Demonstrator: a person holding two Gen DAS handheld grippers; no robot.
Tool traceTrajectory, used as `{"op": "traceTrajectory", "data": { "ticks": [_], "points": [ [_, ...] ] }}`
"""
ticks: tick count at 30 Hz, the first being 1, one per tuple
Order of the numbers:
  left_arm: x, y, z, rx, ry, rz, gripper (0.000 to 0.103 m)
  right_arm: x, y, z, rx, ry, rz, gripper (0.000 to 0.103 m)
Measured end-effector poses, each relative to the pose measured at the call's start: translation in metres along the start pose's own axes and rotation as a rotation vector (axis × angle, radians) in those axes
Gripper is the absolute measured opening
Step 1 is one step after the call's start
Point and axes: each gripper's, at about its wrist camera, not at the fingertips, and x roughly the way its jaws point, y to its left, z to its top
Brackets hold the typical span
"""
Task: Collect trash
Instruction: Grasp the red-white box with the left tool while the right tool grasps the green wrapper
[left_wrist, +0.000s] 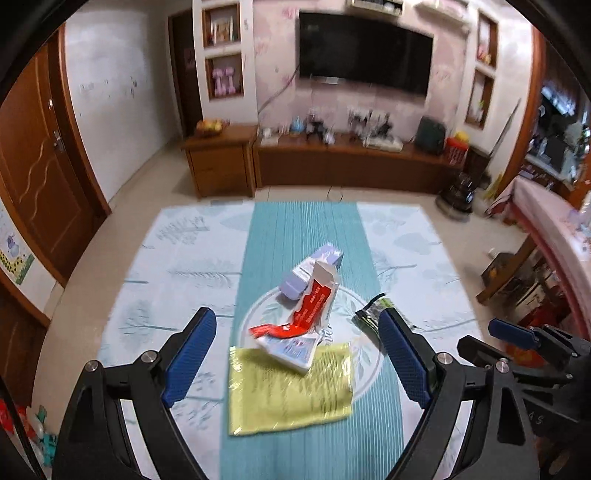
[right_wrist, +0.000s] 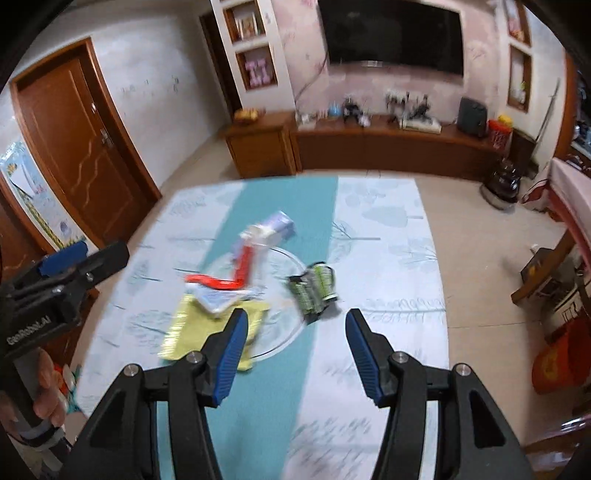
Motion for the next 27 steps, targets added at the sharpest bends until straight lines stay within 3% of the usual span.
{"op": "traceTrajectory", "data": {
  "ticks": [7, 13, 17, 21, 23, 24, 27],
  "points": [
    [0.114, -0.024, 0.007, -0.031, 0.188, 0.048, 0.088, 0.103, -0.030, 0.017, 0.021, 0.114, 0.052, 0.055],
    [0.158, -0.019, 0.004, -0.115, 0.275, 0.082, 0.088, 0.147, -0.024, 0.016, -0.045, 0.169, 0.068, 0.054],
    [0.175, -0.017, 0.003, -0.142, 0.307, 0.117, 0.088, 0.160, -0.021, 0.014, -0.075, 0.181, 0.077, 0.029],
    [0.191, -0.014, 0.002, -0.167, 0.349, 0.143, 0.088, 0.160, -0.022, 0.016, -0.070, 0.177, 0.108, 0.014],
    [0.197, -0.012, 0.002, -0.174, 0.363, 0.151, 0.088, 0.160, -0.023, 0.016, -0.061, 0.174, 0.125, 0.013],
    [0.200, -0.012, 0.002, -0.179, 0.370, 0.157, 0.085, 0.160, -0.024, 0.017, -0.057, 0.172, 0.130, 0.013],
    [0.209, -0.009, -0.002, -0.192, 0.403, 0.152, 0.056, 0.158, -0.025, 0.019, -0.047, 0.166, 0.146, 0.013]
  ]
}}
